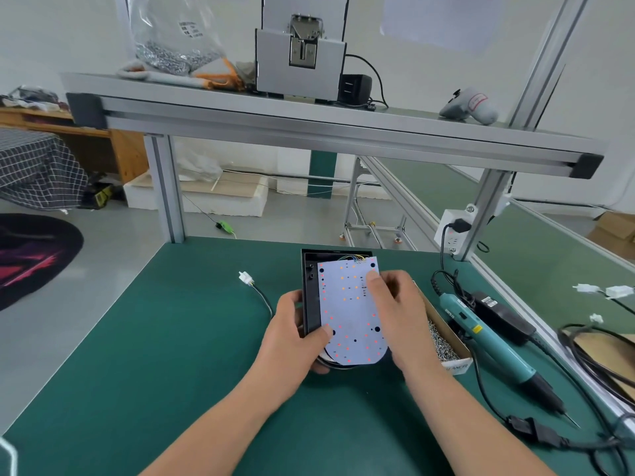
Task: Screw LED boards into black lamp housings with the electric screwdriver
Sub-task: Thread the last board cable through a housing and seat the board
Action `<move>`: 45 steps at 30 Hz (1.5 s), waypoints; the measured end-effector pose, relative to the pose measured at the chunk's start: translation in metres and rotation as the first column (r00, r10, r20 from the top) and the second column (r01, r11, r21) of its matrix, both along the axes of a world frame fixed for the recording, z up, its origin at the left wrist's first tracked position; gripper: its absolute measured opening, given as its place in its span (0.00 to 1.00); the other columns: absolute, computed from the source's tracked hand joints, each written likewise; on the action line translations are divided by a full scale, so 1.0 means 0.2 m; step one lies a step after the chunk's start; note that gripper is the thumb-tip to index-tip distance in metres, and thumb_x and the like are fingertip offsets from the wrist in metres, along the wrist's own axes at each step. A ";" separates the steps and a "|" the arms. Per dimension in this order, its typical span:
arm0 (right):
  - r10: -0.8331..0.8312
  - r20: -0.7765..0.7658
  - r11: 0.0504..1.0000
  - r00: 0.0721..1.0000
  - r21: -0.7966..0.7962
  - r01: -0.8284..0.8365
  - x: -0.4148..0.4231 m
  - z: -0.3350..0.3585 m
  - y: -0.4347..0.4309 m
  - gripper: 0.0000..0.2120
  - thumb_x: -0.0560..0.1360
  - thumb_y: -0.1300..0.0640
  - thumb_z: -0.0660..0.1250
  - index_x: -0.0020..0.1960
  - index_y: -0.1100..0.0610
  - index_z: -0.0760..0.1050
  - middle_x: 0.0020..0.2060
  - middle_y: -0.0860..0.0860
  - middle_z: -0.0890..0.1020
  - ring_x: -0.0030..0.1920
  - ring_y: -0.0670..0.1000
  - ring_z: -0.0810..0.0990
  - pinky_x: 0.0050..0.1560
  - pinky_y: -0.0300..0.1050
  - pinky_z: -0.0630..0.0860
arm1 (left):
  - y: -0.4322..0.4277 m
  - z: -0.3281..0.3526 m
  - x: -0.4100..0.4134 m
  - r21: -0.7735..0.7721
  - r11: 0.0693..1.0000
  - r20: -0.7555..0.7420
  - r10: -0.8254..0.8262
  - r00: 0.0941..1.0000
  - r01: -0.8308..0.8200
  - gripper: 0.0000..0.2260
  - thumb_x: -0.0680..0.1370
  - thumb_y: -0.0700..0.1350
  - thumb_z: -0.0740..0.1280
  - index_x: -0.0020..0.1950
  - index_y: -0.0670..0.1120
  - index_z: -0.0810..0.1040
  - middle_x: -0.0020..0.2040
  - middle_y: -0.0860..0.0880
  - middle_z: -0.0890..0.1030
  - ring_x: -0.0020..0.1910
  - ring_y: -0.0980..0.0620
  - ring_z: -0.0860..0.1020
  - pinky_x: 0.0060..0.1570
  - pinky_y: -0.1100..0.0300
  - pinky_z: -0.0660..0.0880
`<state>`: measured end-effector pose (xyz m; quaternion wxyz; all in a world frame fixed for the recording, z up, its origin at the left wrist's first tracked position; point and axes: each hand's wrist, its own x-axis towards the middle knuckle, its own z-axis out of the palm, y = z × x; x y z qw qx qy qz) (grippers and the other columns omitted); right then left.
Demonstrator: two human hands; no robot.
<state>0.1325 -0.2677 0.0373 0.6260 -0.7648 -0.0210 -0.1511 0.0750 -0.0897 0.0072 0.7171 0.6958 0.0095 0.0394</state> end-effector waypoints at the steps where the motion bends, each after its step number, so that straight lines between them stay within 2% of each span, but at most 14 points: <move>1: -0.008 0.066 0.999 0.998 -0.043 0.011 0.00 0.00 -0.01 0.14 0.78 0.41 0.69 0.47 0.51 0.77 0.37 0.42 0.80 0.36 0.41 0.75 0.39 0.35 0.72 | 0.00 0.00 0.00 0.004 1.000 -0.001 0.002 1.000 -0.002 0.24 0.80 0.38 0.72 0.70 0.55 0.68 0.53 0.53 0.85 0.43 0.46 0.87 0.35 0.51 0.83; 4: 0.007 0.127 0.997 0.992 -0.082 0.004 0.02 0.03 -0.05 0.10 0.78 0.48 0.72 0.40 0.50 0.77 0.32 0.42 0.78 0.33 0.42 0.71 0.35 0.33 0.68 | 0.01 0.01 0.00 -0.005 1.000 -0.005 -0.003 1.000 0.003 0.25 0.81 0.40 0.73 0.73 0.55 0.67 0.53 0.54 0.85 0.43 0.46 0.87 0.36 0.51 0.84; 8: 0.006 0.045 0.994 0.999 0.112 -0.011 0.03 0.04 -0.08 0.12 0.79 0.53 0.74 0.38 0.54 0.79 0.31 0.47 0.75 0.33 0.48 0.68 0.36 0.43 0.68 | -0.01 0.01 -0.01 0.022 0.998 0.012 -0.055 0.998 0.055 0.27 0.83 0.48 0.72 0.78 0.55 0.64 0.56 0.54 0.85 0.46 0.46 0.88 0.39 0.52 0.85; 14: -0.119 0.084 0.986 0.989 0.127 0.108 0.01 0.02 0.00 0.11 0.81 0.53 0.72 0.41 0.56 0.79 0.30 0.41 0.75 0.31 0.44 0.69 0.33 0.35 0.69 | -0.02 0.03 -0.05 0.039 0.990 0.071 -0.140 0.988 0.137 0.29 0.81 0.61 0.64 0.80 0.55 0.61 0.56 0.61 0.83 0.51 0.49 0.86 0.44 0.51 0.86; 17: -0.147 0.124 0.983 0.981 0.128 0.131 -0.01 0.01 0.02 0.10 0.82 0.55 0.71 0.43 0.57 0.78 0.31 0.39 0.77 0.31 0.41 0.71 0.34 0.31 0.69 | -0.03 0.03 -0.06 0.026 0.987 0.103 -0.160 0.982 0.158 0.23 0.84 0.57 0.65 0.77 0.56 0.64 0.59 0.63 0.82 0.56 0.53 0.84 0.44 0.51 0.86; 21: -0.087 0.133 0.989 0.987 0.128 0.069 -0.04 0.00 0.04 0.05 0.79 0.56 0.74 0.46 0.53 0.79 0.39 0.43 0.81 0.38 0.43 0.76 0.41 0.31 0.71 | -0.03 0.01 -0.05 0.023 0.996 0.086 -0.089 0.992 0.087 0.17 0.85 0.46 0.67 0.70 0.59 0.67 0.58 0.61 0.84 0.53 0.51 0.85 0.41 0.51 0.85; 25: 0.012 0.000 0.988 1.000 0.151 -0.012 -0.01 0.01 0.02 0.13 0.79 0.59 0.74 0.62 0.51 0.78 0.55 0.45 0.84 0.54 0.43 0.82 0.55 0.38 0.76 | -0.02 0.00 -0.05 0.039 0.998 0.063 -0.054 0.997 0.051 0.15 0.85 0.43 0.64 0.68 0.59 0.68 0.59 0.60 0.84 0.55 0.52 0.85 0.45 0.52 0.85; 27: 0.187 -0.093 0.953 0.978 0.258 -0.158 0.02 0.02 -0.01 0.10 0.81 0.62 0.71 0.62 0.58 0.81 0.55 0.53 0.87 0.54 0.51 0.85 0.54 0.44 0.80 | -0.01 0.00 -0.04 0.070 0.997 0.059 -0.034 0.998 0.030 0.16 0.85 0.40 0.63 0.68 0.57 0.69 0.59 0.64 0.84 0.58 0.59 0.83 0.53 0.62 0.81; 30: 0.325 -0.162 0.906 0.932 0.336 -0.257 0.02 0.01 -0.04 0.09 0.81 0.65 0.70 0.60 0.63 0.82 0.55 0.60 0.87 0.52 0.56 0.86 0.51 0.46 0.82 | 0.01 0.01 -0.04 0.088 0.996 0.025 -0.020 0.999 0.017 0.17 0.82 0.35 0.62 0.64 0.55 0.71 0.53 0.66 0.83 0.51 0.66 0.80 0.46 0.74 0.74; 33: 0.342 -0.161 0.902 0.926 0.333 -0.276 0.01 0.00 0.00 0.13 0.77 0.66 0.73 0.60 0.65 0.80 0.58 0.65 0.85 0.53 0.58 0.85 0.60 0.58 0.80 | 0.00 0.02 -0.03 -0.010 0.999 -0.004 0.053 0.999 -0.053 0.10 0.83 0.41 0.67 0.62 0.54 0.74 0.51 0.60 0.85 0.46 0.62 0.82 0.41 0.70 0.76; 36: 0.364 -0.164 0.894 0.917 0.339 -0.294 -0.01 -0.01 0.04 0.20 0.70 0.59 0.75 0.59 0.66 0.79 0.55 0.64 0.85 0.52 0.59 0.83 0.57 0.57 0.78 | 0.01 0.02 -0.02 -0.064 0.989 -0.028 0.131 0.991 -0.133 0.05 0.84 0.48 0.70 0.59 0.53 0.78 0.52 0.56 0.87 0.50 0.55 0.86 0.44 0.64 0.79; 40: 0.355 -0.158 0.840 0.922 0.486 -0.240 -0.01 0.01 0.06 0.20 0.80 0.41 0.69 0.59 0.57 0.84 0.56 0.55 0.87 0.53 0.57 0.84 0.56 0.54 0.77 | 0.03 0.05 -0.02 -0.205 0.975 -0.080 0.065 0.995 -0.080 0.14 0.79 0.53 0.74 0.61 0.51 0.81 0.56 0.53 0.88 0.56 0.48 0.86 0.57 0.46 0.82; 43: 0.344 -0.114 0.882 0.932 0.381 -0.279 -0.01 0.01 0.05 0.11 0.83 0.55 0.66 0.62 0.53 0.84 0.60 0.56 0.86 0.61 0.59 0.85 0.63 0.57 0.79 | 0.04 0.05 -0.03 -0.281 0.960 -0.095 -0.021 0.995 -0.007 0.20 0.75 0.54 0.74 0.64 0.48 0.81 0.59 0.49 0.88 0.59 0.43 0.86 0.63 0.38 0.80; 45: 0.455 -0.142 0.852 0.879 0.355 -0.384 -0.03 0.00 0.05 0.15 0.78 0.61 0.67 0.62 0.52 0.85 0.60 0.59 0.86 0.57 0.58 0.86 0.60 0.57 0.82 | 0.04 0.05 -0.03 -0.315 0.948 -0.090 -0.069 0.994 0.037 0.20 0.76 0.53 0.74 0.65 0.46 0.81 0.61 0.46 0.87 0.60 0.41 0.85 0.64 0.37 0.80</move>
